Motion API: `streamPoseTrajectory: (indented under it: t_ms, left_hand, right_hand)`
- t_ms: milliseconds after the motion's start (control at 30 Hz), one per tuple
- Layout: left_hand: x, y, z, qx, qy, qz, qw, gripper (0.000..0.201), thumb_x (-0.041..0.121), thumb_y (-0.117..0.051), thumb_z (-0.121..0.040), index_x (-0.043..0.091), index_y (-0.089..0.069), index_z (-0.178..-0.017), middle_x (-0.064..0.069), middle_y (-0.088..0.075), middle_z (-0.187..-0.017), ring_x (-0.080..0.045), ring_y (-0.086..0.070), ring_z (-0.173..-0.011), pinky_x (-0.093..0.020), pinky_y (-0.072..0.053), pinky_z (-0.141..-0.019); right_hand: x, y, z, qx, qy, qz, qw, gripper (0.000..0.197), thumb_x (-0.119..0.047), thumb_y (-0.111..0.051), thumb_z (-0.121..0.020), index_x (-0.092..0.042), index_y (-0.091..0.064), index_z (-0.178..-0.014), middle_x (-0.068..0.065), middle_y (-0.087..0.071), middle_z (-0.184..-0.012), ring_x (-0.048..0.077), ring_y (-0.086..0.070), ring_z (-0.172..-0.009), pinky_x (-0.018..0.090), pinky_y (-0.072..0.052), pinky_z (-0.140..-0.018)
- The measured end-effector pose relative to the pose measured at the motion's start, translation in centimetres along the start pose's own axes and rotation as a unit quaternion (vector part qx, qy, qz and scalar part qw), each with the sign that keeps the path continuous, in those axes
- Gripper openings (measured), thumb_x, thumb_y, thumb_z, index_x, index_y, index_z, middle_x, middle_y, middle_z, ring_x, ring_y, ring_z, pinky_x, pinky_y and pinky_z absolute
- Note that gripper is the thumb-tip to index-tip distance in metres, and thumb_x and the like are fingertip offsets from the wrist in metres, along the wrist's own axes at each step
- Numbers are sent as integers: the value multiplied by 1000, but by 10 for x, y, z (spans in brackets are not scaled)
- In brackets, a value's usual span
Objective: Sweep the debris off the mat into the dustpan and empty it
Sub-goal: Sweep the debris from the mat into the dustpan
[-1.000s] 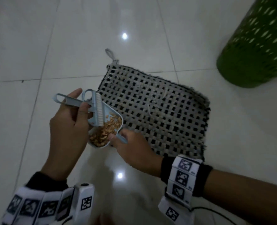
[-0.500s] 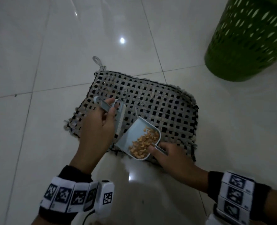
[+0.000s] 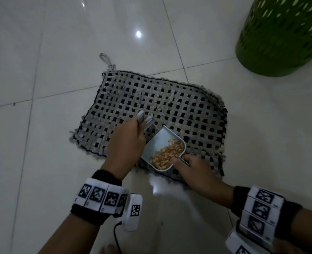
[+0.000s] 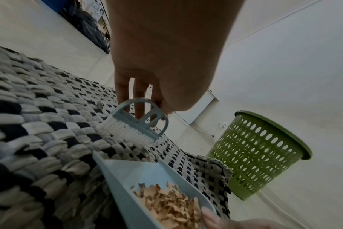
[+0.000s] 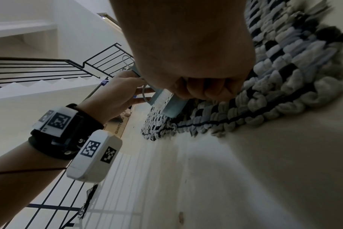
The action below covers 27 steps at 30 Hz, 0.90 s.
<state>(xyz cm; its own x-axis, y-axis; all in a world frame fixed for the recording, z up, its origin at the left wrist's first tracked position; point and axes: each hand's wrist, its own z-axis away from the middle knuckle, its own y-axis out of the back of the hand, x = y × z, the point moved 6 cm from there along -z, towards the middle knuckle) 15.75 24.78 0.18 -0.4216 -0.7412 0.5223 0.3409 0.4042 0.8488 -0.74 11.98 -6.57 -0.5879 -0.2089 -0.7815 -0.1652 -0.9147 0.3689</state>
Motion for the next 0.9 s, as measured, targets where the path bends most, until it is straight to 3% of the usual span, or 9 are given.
streamPoseTrajectory:
  t_ms: [100, 167, 333, 433, 533, 567, 667, 767, 900]
  left_hand:
    - [2, -6, -3, -14, -3, -28, 1000, 26, 27, -44, -106, 20, -63, -121, -1, -64, -75, -14, -53, -58, -34, -44, -50]
    - [3, -10, -3, -28, -4, -14, 1000, 24, 29, -43, -106, 23, -63, -119, -1, -68, -84, -17, -59, -68, -39, -52, -60]
    - [9, -12, 2, -54, -26, -4, 998, 23, 22, -45, -106, 19, -65, -117, -2, -70, -90, -18, -61, -74, -43, -54, -66]
    - [7, -6, 4, -64, -9, 10, 998, 25, 21, -45, -105, 24, -66, -118, 4, -70, -93, -13, -61, -75, -35, -54, -66]
    - [6, 3, 5, -44, 12, 61, 997, 25, 18, -47, -103, 37, -63, -108, 22, -61, -83, 10, -56, -70, -8, -39, -58]
    - [6, 5, 5, -34, 14, 68, 997, 26, 18, -47, -103, 41, -59, -106, 26, -58, -81, 16, -54, -71, -5, -36, -56]
    - [5, 3, 2, -12, 10, 61, 998, 24, 18, -46, -105, 35, -62, -110, 21, -62, -85, 13, -55, -72, -8, -37, -55]
    - [7, -4, 1, -7, -15, 33, 999, 24, 20, -46, -105, 29, -65, -118, 10, -69, -88, 0, -58, -69, -18, -40, -54]
    - [11, -12, 14, -33, -16, 19, 999, 21, 25, -45, -105, 26, -63, -117, 7, -69, -88, -9, -63, -74, -28, -51, -59]
  right_hand:
    - [5, -1, -1, 1, -3, 9, 1000, 47, -45, -56, -98, -6, -62, -72, -1, -52, -55, 6, -46, -45, 18, -34, -43]
    - [7, 0, -1, 2, -1, 1, 1000, 44, -43, -57, -98, -14, -57, -65, -7, -49, -51, 3, -44, -42, 16, -32, -42]
    - [7, 0, -1, -2, 9, 6, 1000, 40, -42, -57, -99, -24, -55, -63, -17, -51, -44, -1, -47, -41, 12, -31, -41]
    - [7, -2, -1, -4, 16, 16, 1000, 37, -44, -56, -99, -18, -65, -73, -8, -58, -53, 0, -49, -45, 14, -33, -43]
    - [10, -3, -3, -3, 12, 24, 1000, 37, -48, -55, -98, -16, -71, -87, 4, -71, -72, 6, -61, -56, 24, -47, -52]
    - [12, -3, -3, -2, 10, 26, 1000, 38, -49, -54, -98, -17, -72, -90, 4, -73, -77, 10, -66, -62, 29, -52, -57]
    - [12, -3, -3, 0, 9, 33, 999, 39, -51, -54, -98, -17, -72, -92, 2, -75, -81, 15, -70, -71, 38, -57, -65]
    - [11, -2, -2, 0, 11, 33, 999, 36, -48, -54, -98, -17, -72, -92, 3, -75, -82, 16, -71, -72, 39, -58, -66]
    - [10, -2, 0, -5, 8, 27, 1000, 34, -47, -54, -99, -18, -71, -95, 3, -76, -85, 17, -72, -75, 39, -59, -69]
